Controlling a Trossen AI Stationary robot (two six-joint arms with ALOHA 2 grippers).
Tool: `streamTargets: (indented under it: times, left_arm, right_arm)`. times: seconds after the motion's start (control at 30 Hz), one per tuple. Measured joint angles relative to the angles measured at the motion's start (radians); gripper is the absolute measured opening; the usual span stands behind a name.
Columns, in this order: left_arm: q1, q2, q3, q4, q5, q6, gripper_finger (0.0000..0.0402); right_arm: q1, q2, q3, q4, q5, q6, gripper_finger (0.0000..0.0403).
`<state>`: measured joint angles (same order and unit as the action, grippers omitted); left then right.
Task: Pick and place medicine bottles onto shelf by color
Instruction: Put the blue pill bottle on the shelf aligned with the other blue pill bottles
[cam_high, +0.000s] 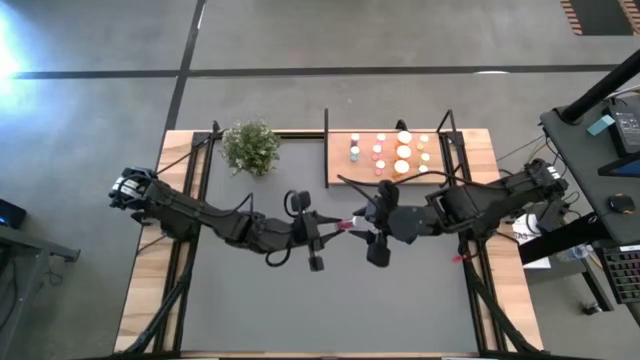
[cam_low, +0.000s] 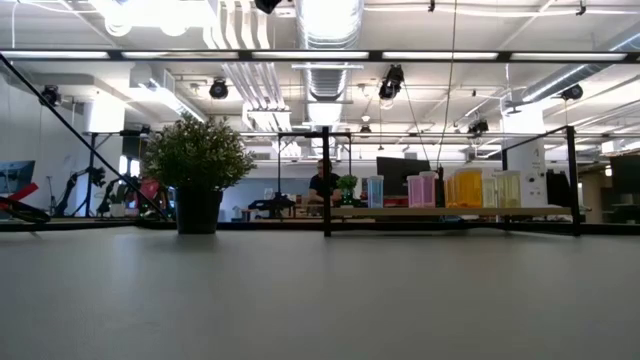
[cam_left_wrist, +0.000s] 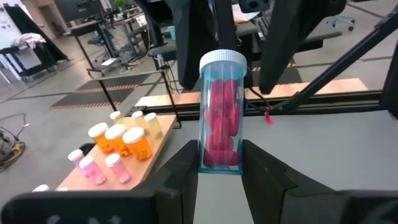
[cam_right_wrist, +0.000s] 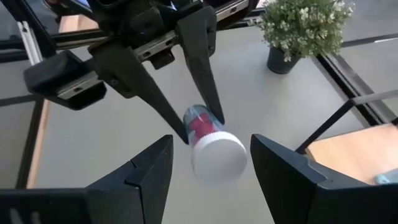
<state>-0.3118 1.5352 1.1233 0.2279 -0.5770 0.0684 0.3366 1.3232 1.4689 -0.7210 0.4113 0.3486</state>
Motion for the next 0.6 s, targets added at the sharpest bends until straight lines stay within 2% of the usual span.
streamTargets:
  times: [0.33,0.6]
  left_arm:
    - [0.005,0.000,0.000,0.000,0.001,0.001,0.0087]
    - [0.005,0.000,0.000,0.000,0.001,0.000,0.0087]
  right_arm:
    - [-0.004,0.002,0.000,0.001,0.000,-0.020,0.0203]
    - [-0.004,0.002,0.000,0.001,0.007,-0.020,0.0146]
